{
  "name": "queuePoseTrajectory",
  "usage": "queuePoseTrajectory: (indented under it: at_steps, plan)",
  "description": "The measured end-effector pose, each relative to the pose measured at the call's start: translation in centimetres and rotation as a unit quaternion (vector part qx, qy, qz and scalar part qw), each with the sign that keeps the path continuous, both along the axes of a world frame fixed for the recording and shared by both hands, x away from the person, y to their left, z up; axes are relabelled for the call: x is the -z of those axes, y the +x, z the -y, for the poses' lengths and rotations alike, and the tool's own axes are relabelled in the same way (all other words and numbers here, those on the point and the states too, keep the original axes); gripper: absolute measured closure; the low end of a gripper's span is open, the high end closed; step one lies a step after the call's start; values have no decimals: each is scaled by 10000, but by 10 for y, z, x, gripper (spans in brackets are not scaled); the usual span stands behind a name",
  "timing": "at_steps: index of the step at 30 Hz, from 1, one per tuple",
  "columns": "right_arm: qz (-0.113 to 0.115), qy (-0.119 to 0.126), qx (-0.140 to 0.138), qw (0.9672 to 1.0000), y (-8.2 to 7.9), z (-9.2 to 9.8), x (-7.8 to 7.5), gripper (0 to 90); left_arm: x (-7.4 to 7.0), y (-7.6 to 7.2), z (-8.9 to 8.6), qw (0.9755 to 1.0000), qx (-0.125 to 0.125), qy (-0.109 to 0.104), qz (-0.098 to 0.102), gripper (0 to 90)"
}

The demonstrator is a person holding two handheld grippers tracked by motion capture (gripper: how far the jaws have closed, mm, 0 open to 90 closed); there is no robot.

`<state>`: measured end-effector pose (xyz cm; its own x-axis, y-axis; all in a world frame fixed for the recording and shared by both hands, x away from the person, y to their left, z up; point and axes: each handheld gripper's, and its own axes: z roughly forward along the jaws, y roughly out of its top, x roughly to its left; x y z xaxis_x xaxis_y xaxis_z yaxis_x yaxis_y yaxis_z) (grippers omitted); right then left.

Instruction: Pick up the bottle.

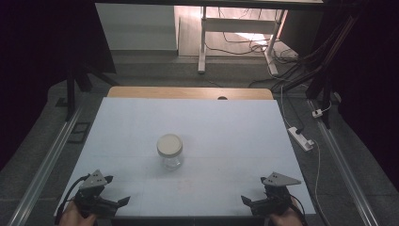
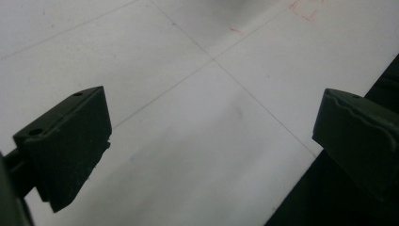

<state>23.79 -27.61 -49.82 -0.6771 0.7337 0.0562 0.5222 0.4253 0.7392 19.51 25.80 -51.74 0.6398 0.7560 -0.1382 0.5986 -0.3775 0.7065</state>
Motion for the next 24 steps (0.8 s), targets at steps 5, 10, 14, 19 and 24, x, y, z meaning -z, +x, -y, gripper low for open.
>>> queuePoseTrajectory:
  at_steps: [5,10,14,19,24]
  plan:
    - [2,-9,-5,10000,0,0,0,0,-1,6,6,9999,124,-59,58,0]
    - [0,-21,-16,10000,0,0,0,0,-2,14,11,9997,213,-136,31,0]
    - [-6,-34,-29,10000,0,0,0,0,-3,20,15,9995,230,-186,101,0]
    - [-4,-45,-28,10000,0,-1,0,0,-7,29,20,9991,251,-301,175,0]
    - [-10,-47,-28,10000,0,-1,0,0,-9,39,28,9989,353,-186,260,0]
